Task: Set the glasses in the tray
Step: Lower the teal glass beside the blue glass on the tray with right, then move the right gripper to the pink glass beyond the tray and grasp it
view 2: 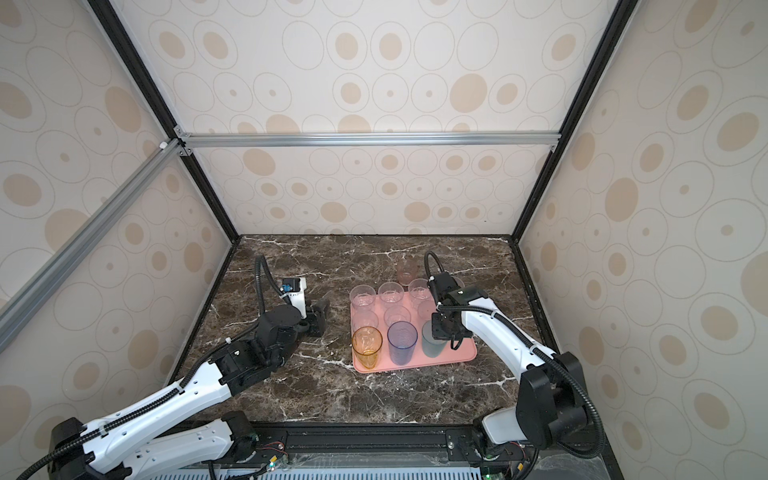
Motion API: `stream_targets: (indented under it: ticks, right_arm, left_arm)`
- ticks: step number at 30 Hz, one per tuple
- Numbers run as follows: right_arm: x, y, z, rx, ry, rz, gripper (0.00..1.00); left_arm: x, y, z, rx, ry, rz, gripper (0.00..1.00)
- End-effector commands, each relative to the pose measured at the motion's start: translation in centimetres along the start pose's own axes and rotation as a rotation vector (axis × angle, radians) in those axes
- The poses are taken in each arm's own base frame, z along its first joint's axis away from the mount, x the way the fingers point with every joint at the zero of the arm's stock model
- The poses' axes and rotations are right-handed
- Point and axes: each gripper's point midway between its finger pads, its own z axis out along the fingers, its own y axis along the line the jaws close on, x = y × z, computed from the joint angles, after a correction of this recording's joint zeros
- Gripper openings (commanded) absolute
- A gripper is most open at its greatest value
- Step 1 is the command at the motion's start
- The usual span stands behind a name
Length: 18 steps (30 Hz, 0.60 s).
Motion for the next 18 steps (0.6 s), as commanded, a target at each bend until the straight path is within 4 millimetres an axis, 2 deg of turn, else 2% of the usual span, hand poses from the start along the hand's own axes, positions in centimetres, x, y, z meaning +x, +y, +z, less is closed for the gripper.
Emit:
stream_targets:
  ticks: [1,6,11,14,16,18]
  right_arm:
    - [1.1,-0.5,-0.1,0.024,0.033,-0.001,0.09]
    - [0.9,-0.7,-1.4,0.026,0.025,-0.006,0.23]
    - [-0.6,-0.8,-5.4,0.004,-0.036,-0.023,0.35]
    - [-2.7,-0.6,-8.6,-0.014,-0.112,-0.038,0.38]
    - [-5.0,-0.3,-11.1,-0.028,-0.185,-0.033,0.38]
    - [-7.0,0.2,-12.6,-0.049,-0.239,-0.023,0.39]
  left_arm:
    - [-0.5,-0.5,-0.1,0.014,-0.019,-0.011,0.53]
    - [-0.6,-0.3,-0.2,0.011,-0.021,-0.010,0.53]
    - [-0.9,0.0,-0.6,-0.003,-0.032,-0.013,0.53]
    - [-1.8,0.4,-1.0,-0.026,-0.051,0.000,0.53]
    - [-2.4,0.4,-1.1,-0.039,-0.062,0.018,0.53]
    - [-3.0,0.2,-1.0,-0.046,-0.070,0.034,0.53]
